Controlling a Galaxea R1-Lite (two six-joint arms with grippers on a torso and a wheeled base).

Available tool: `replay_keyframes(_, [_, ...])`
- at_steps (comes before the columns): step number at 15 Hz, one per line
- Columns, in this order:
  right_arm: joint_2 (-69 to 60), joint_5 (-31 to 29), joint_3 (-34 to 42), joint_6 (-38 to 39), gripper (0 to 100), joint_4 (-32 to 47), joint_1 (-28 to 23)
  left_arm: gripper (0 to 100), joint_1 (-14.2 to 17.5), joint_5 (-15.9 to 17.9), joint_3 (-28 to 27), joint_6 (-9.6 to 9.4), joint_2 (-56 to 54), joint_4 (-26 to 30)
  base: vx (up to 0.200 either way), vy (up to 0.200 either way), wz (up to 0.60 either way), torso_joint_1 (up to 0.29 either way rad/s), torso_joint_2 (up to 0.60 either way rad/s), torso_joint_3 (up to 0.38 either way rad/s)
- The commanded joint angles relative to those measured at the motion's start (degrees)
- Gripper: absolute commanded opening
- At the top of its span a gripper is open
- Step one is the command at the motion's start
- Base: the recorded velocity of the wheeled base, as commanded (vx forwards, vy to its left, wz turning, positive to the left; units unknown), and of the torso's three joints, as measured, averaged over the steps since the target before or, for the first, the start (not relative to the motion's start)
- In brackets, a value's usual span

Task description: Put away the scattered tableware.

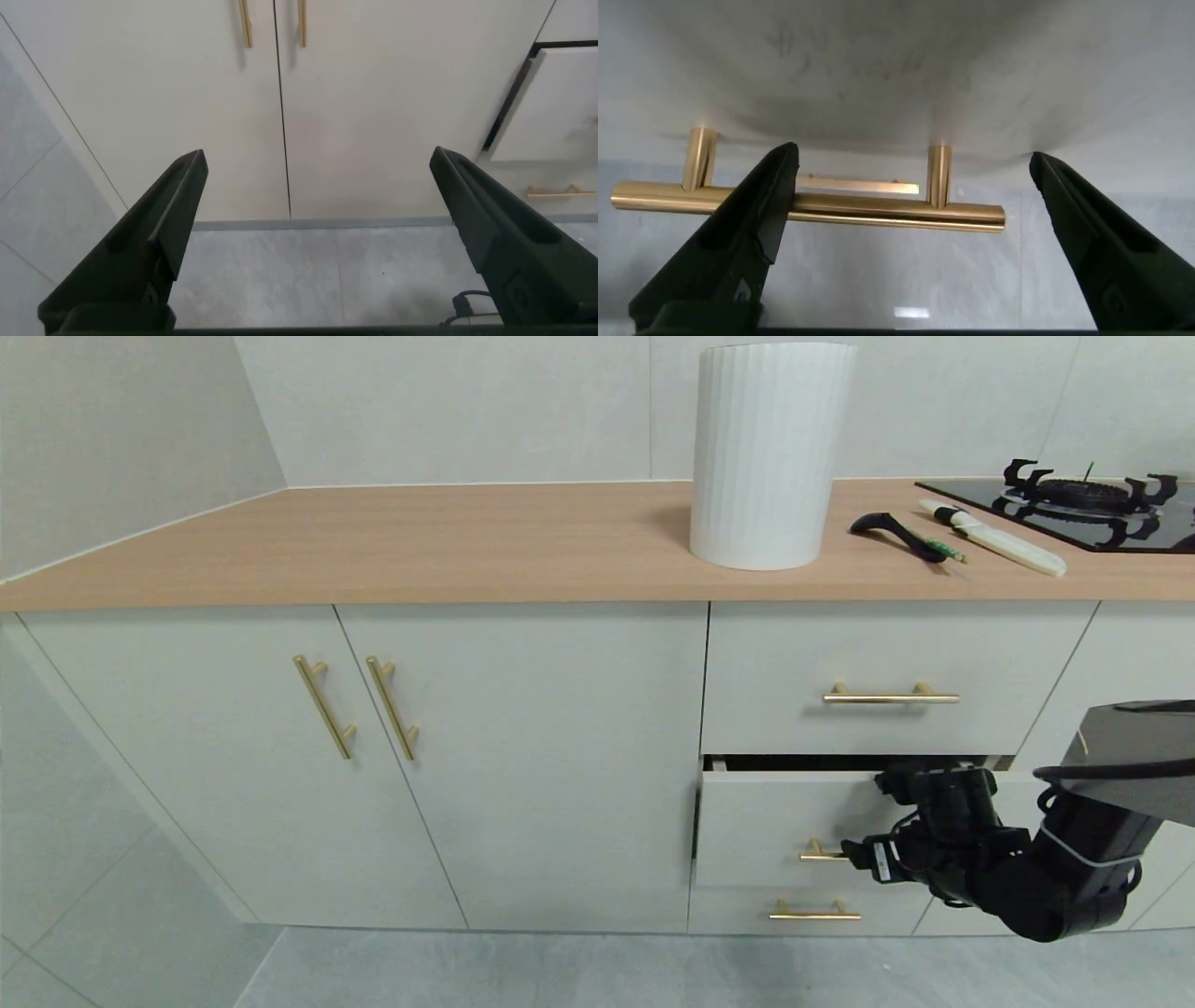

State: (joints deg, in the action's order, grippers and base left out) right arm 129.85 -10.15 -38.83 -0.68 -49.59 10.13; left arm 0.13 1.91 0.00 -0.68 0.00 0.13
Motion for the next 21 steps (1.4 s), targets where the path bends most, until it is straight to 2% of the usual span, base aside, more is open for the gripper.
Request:
replay_keyframes(1, [-10.7,1.0,1.5,-1.7,100,10.7,0.6,100,0.0,0.0,0.0,-0.02,0.1,0.0,0.0,0.0,0.0,0.0,0.0,0.0])
replay_keyframes(5, [-27.5,2.9,1.1,-2.0,100,27.4,4.7,100,0.0,0.0,0.0,-0.02,0.1,0.0,0.0,0.0,0.0,0.0,0.0,0.0])
replay_keyframes(8, [-34.9,2.8,0.9,-1.8,100,29.6,7.7,100,0.0,0.0,0.0,-0.02,0.1,0.0,0.0,0.0,0.0,0.0,0.0,0.0])
replay_keyframes(10, [-37.6,2.7,0.2,0.4,100,29.1,8.6,100,0.0,0.0,0.0,-0.02,0.1,0.0,0.0,0.0,0.0,0.0,0.0,0.0])
replay_keyframes(13, [-34.3,2.3,-1.7,5.2,100,27.4,9.1,100,0.0,0.0,0.0,-0.02,0.1,0.0,0.0,0.0,0.0,0.0,0.0,0.0])
replay_keyframes(18, [-21.6,-3.5,-1.6,8.1,100,13.1,8.9,100,0.0,0.0,0.0,-0.02,0.1,0.0,0.0,0.0,0.0,0.0,0.0,0.0])
replay_keyframes(21, [-16.2,-5.2,-1.8,8.4,100,7.5,8.5,100,0.0,0.0,0.0,-0.02,0.1,0.0,0.0,0.0,0.0,0.0,0.0,0.0])
